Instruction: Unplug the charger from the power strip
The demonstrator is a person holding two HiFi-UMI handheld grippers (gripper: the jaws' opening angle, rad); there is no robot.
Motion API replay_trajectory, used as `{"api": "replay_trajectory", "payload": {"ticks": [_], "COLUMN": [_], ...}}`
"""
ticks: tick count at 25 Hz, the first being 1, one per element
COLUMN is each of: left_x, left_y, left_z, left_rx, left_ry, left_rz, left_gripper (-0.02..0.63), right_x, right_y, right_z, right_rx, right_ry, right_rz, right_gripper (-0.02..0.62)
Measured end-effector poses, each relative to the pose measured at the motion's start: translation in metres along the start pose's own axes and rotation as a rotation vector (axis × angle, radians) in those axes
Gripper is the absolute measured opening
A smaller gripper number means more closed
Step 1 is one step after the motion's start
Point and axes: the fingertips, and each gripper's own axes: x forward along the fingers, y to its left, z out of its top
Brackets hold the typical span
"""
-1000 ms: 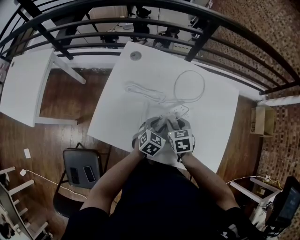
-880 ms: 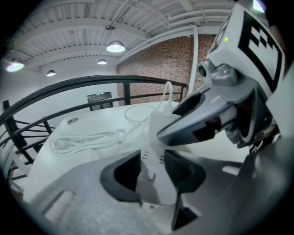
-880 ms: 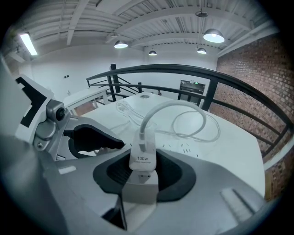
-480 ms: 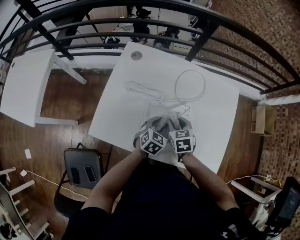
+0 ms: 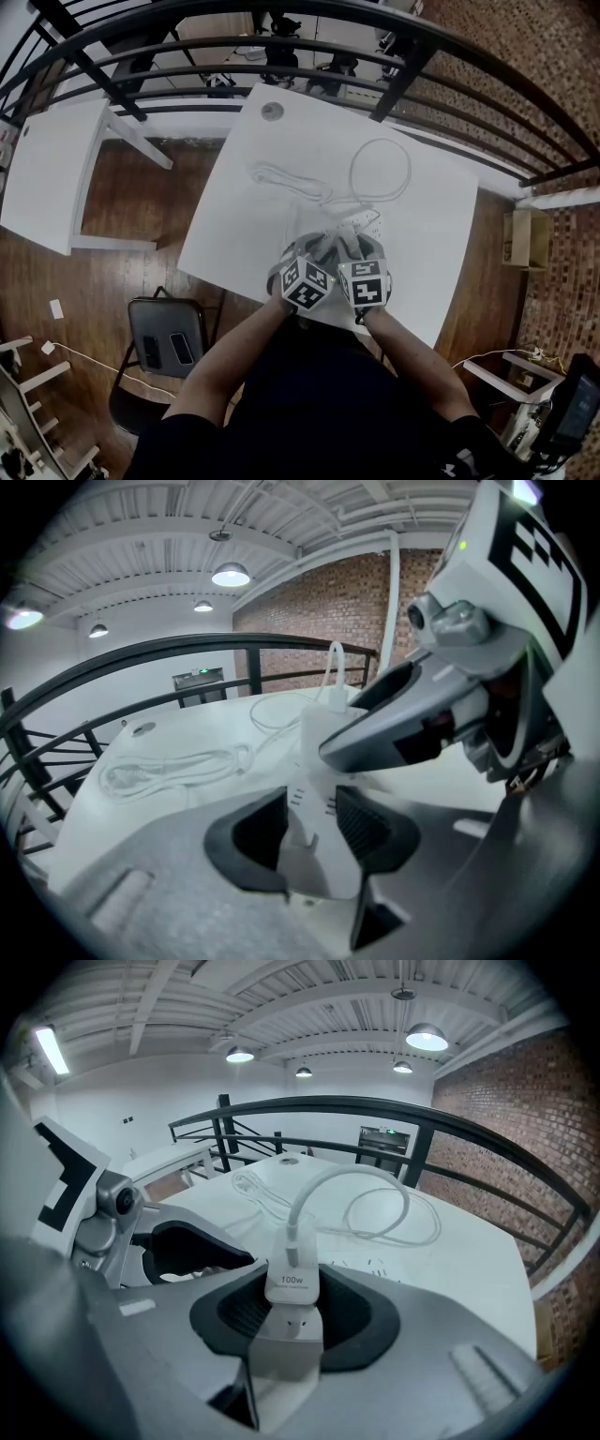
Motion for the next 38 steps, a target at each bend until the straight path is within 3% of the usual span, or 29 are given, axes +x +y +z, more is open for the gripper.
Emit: {"api": "replay_trajectory", "payload": {"ticks": [10,17,24,31,38], "left_x": [0.000,0.000,0.000,-0.024,-0.059], "left_y": [0.001,0.002,0.004,0.000,-0.008], "left_z": [0.001,0.001,0.003,0.025,0.042], "left_rx": [-0.001,-0.027,-0.106,-0.161,-0.341], "left_ry": [0.000,0.019,0.009,-0.080,-0.158], "left_rz": [0.000,0.009,-0.007,-0.004,-0.032], "left_gripper": [0.166,0.164,0.161,0.160,0.152], "right_x": [-0.004,-0.015,-0.029,-0.041,-0.057], "right_y": [-0.005,-0.009,-0.017,-0.024,-0.032], "right_z": [-0.001,0.000,0.003,0.000,-0.005], "right_rx": [-0.003,0.088,0.227,0.338,0.457], "right_ry": [-0.035,-0.051,-0.096,-0.115,-0.143], "right_rz": [-0.004,0.019,0.062,0.094,0.132], "right_gripper": [0.141,0.141,0.143,0.143,0.143]}}
